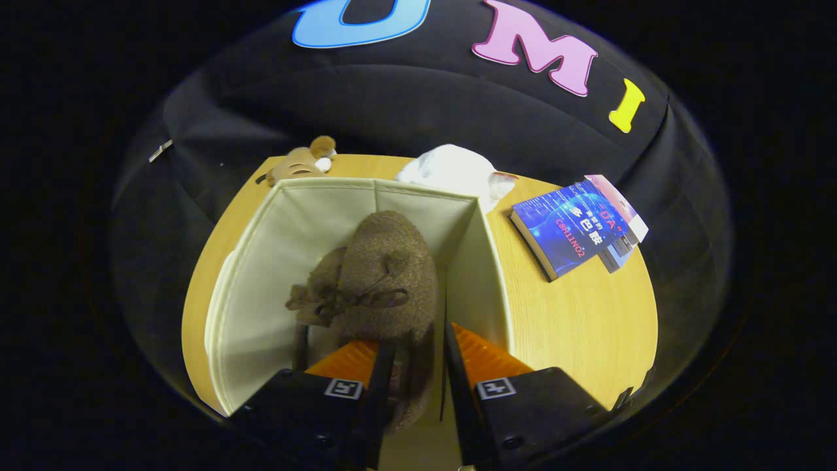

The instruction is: Open the storage box then place both shoes into the box .Put the left shoe in first, then the right shoe, with the right side of both shoes facing outward in a uniform manner.

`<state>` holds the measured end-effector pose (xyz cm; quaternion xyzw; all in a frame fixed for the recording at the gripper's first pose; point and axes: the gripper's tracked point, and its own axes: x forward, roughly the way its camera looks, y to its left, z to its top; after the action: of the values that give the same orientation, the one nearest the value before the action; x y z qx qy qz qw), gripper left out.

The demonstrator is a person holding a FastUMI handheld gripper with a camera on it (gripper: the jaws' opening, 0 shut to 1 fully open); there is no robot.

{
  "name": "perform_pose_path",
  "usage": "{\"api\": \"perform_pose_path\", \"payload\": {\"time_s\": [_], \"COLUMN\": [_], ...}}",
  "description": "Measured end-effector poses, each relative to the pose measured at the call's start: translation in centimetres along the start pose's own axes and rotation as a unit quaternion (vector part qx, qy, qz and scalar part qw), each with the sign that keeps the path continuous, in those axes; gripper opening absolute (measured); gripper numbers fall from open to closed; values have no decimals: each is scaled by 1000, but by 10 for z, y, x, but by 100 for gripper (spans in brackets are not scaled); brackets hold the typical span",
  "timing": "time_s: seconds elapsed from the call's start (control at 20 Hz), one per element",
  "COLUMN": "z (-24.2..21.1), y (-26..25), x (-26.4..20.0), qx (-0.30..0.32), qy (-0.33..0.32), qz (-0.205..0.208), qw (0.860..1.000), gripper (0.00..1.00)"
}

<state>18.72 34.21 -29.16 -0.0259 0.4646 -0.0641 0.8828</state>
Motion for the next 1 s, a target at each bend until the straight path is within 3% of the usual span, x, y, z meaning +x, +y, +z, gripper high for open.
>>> {"api": "perform_pose_path", "payload": {"time_s": [0.1,0.3,0.65,1.0], "z": [3,25,52,76], "y": [2,3,-28,-96], "x": [-15,-49,-102,-168], "qx": [-8,-17,-33,-23], "qy": [-14,-64,-145,-245], "qz": [10,38,66,72], "qw": [1000,997,987,967], "gripper": [71,100,99,98]}}
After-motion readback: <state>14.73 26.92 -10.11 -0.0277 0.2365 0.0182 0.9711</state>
